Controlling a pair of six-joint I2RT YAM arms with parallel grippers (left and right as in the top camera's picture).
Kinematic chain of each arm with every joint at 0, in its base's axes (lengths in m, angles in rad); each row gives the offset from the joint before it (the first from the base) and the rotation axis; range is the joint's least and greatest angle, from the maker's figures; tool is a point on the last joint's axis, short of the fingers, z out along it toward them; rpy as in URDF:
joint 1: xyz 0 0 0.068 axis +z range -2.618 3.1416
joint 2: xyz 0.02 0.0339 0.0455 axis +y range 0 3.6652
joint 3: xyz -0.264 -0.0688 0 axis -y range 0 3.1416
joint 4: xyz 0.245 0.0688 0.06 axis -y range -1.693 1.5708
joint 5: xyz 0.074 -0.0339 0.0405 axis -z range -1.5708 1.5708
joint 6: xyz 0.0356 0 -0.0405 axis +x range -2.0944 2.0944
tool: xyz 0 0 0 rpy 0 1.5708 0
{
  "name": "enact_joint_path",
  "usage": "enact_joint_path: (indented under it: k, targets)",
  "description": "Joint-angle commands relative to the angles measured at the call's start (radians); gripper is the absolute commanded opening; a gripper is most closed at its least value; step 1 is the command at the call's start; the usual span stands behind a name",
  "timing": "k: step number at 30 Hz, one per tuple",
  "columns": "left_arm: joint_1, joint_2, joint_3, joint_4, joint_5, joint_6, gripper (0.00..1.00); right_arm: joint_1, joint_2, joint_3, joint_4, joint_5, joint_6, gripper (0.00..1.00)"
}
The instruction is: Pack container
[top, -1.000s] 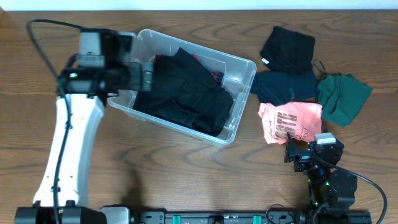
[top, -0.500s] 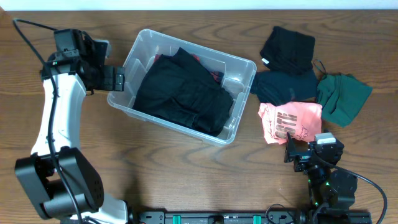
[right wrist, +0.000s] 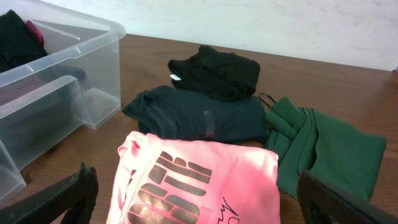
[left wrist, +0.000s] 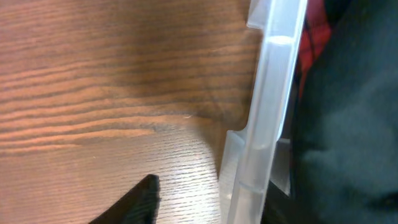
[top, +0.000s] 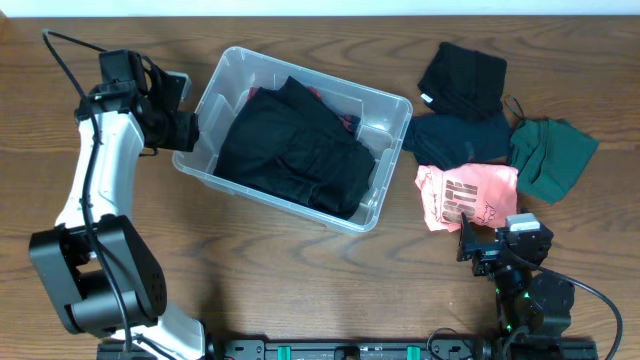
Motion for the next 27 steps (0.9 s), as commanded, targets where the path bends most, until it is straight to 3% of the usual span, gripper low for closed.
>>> enact_joint_path:
  k: [1, 8, 11, 12, 14, 27]
  targets:
    - [0.0, 0.02, -0.009, -0.004, 0.006, 0.011, 0.41, 0.008, -0.003, -0.002, -0.001, 0.006, 0.008, 0.99]
    - [0.0, 0.02, -0.009, -0.006, 0.005, -0.002, 0.22, 0.008, -0.003, -0.002, -0.001, 0.006, 0.008, 0.99]
    - [0.002, 0.02, -0.009, -0.006, -0.002, -0.024, 0.19, 0.008, -0.003, -0.002, -0.001, 0.006, 0.008, 0.99]
    - [0.002, 0.02, -0.009, -0.005, -0.009, -0.035, 0.11, 0.008, -0.003, -0.002, -0.001, 0.006, 0.008, 0.99]
    - [0.003, 0.02, -0.009, -0.006, -0.014, -0.039, 0.07, 0.008, -0.003, -0.002, -0.001, 0.006, 0.008, 0.99]
    - [0.003, 0.02, -0.009, -0.026, -0.071, -0.079, 0.06, 0.008, -0.003, -0.002, -0.001, 0.006, 0.008, 0.99]
